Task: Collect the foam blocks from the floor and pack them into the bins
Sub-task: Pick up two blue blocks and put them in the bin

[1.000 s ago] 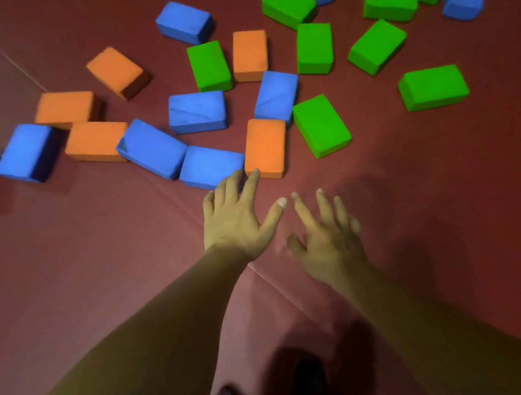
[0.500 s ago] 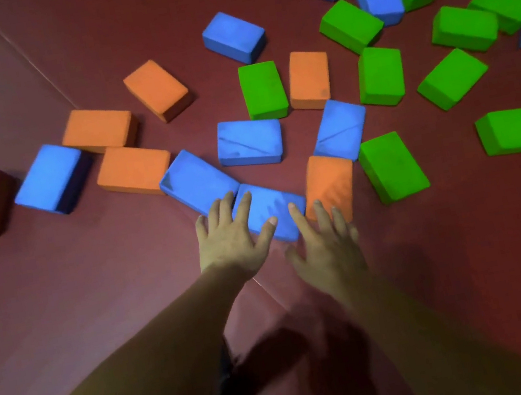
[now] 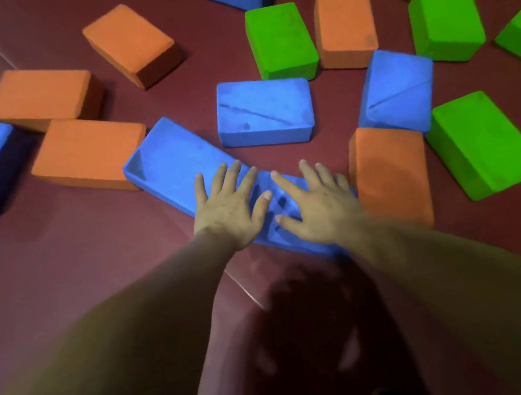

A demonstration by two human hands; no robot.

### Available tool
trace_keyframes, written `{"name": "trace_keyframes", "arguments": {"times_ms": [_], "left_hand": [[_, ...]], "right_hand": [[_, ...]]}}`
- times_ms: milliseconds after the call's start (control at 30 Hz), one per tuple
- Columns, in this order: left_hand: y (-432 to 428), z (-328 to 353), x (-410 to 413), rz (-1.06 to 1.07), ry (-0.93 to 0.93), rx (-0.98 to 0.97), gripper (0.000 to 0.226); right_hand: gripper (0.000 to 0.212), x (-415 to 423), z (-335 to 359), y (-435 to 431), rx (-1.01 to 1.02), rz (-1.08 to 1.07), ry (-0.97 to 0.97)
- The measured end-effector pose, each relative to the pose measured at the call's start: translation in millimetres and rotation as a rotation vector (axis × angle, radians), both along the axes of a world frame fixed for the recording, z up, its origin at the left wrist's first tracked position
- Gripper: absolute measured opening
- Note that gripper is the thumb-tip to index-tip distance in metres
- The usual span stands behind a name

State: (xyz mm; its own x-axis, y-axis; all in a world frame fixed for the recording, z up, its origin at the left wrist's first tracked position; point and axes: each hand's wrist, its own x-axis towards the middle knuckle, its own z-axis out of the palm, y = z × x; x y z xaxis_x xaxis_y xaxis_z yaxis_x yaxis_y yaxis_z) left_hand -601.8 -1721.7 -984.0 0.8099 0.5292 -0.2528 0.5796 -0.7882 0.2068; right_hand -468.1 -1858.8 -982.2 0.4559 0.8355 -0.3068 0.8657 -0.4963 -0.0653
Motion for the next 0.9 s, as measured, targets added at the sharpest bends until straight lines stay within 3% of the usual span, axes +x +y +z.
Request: {"name": "trace_keyframes", "arguments": {"times_ms": [233,367,633,800,900], "left_hand": [[70.4,-52.5,4.7,-0.44,0.139,0.343,0.101],[112.1,-60.2,6.5,-0.618,0.255,0.408,0.117],[134.5,-47.3,24.0,-0.572,0.499,0.321,0.15],[131.6,-49.7,26.9,-0.547,0.436,0.385,0.143],[127.1,-52.8,30.4,-0.391,0.328,0.323,0.129]], "right_hand": [[0.103,20.8,-61.0,15.3,-0.169,0.183,0.002],[0.122,20.9,-75.8,15.3,-0.192,0.228,-0.053],[0.118,24.5,-70.1,13.1,-0.126,0.133,-0.022],[0.116,28.4,-57.8,8.3,-0.074,-0.079,0.047],[0.116,32.1,-52.5,6.8,-0.033,-0.211,0.074]]}}
